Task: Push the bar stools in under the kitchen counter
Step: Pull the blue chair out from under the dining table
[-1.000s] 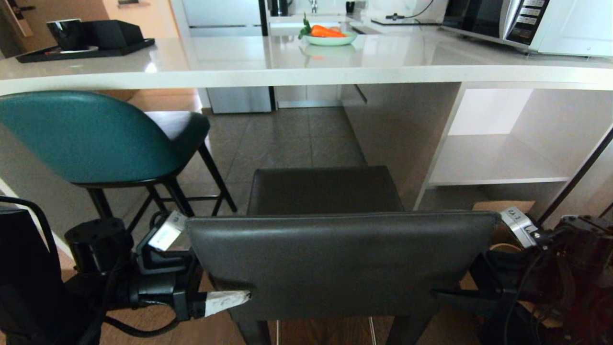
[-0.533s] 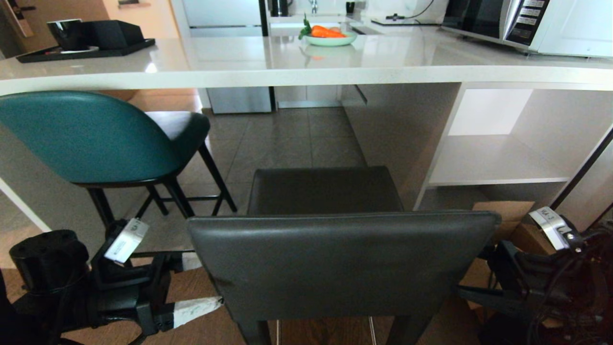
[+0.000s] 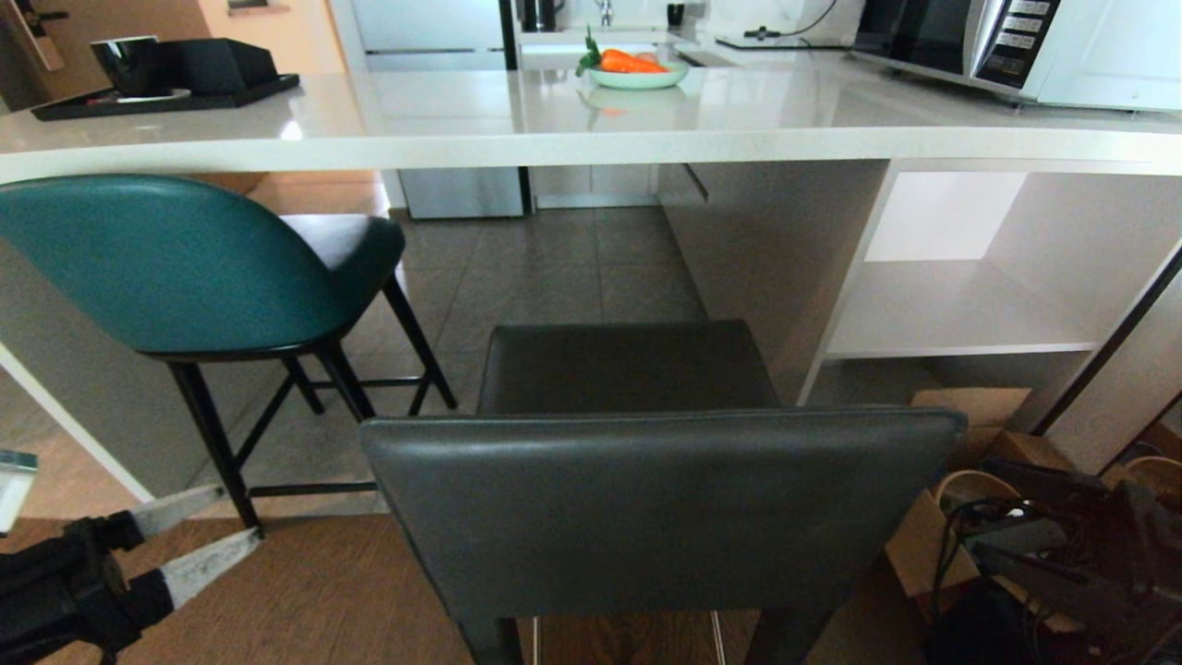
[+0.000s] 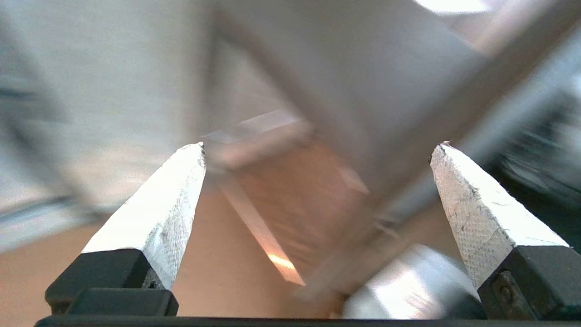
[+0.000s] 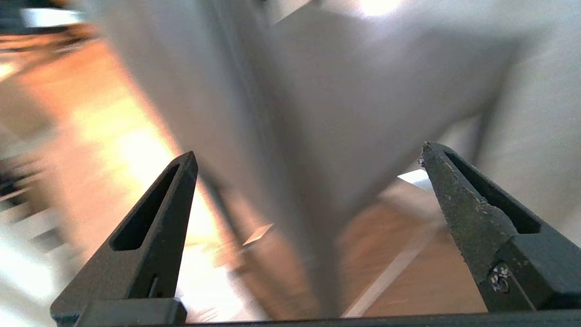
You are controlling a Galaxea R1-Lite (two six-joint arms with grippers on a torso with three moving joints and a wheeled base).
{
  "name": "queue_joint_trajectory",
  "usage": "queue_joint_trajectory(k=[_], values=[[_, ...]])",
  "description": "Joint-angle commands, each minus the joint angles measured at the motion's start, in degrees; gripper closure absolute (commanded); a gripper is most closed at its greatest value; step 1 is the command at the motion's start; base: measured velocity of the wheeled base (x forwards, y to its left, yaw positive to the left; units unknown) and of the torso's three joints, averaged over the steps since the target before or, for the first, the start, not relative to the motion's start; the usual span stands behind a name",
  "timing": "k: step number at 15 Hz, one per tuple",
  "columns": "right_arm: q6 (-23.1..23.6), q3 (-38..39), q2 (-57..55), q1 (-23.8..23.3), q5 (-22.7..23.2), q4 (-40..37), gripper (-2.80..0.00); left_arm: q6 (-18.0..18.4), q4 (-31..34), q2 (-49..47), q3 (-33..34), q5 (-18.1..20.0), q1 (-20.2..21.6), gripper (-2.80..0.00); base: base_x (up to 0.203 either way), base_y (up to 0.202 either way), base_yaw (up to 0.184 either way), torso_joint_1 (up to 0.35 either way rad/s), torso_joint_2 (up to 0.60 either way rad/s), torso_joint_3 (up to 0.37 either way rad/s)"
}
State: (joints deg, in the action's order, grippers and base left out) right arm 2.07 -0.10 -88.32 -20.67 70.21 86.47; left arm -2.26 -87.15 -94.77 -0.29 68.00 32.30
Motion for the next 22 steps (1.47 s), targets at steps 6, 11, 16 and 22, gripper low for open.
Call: queue_joint_trajectory(k=[6, 11, 16, 22], values=[[-40.26, -8.21, 47.56, -13.94, -1.28, -13.11, -2.80, -21.94, -0.51, 30.35, 1.32, 0.14, 12.44, -2.80, 0.000, 0.000, 0.000, 0.000, 0.00, 0.000], [-80.86, -32.32, 64.87, -17.99, 0.78, -44.74, -2.80, -79.07, -0.51, 48.25, -15.10, 2.67, 12.85, -2.80, 0.000, 0.000, 0.000, 0.000, 0.00, 0.000], [-94.28, -35.99, 65.90, 2.98, 2.20, -46.72, -2.80, -86.19, -0.51, 52.24, -17.39, 16.87, -2.75, -2.80, 0.000, 0.000, 0.000, 0.000, 0.00, 0.000], [-97.07, -46.28, 72.24, 13.05, 6.29, -45.87, -2.80, -100.06, -0.22, 72.62, -19.54, 19.30, -26.69, -2.80, 0.000, 0.000, 0.000, 0.000, 0.00, 0.000]])
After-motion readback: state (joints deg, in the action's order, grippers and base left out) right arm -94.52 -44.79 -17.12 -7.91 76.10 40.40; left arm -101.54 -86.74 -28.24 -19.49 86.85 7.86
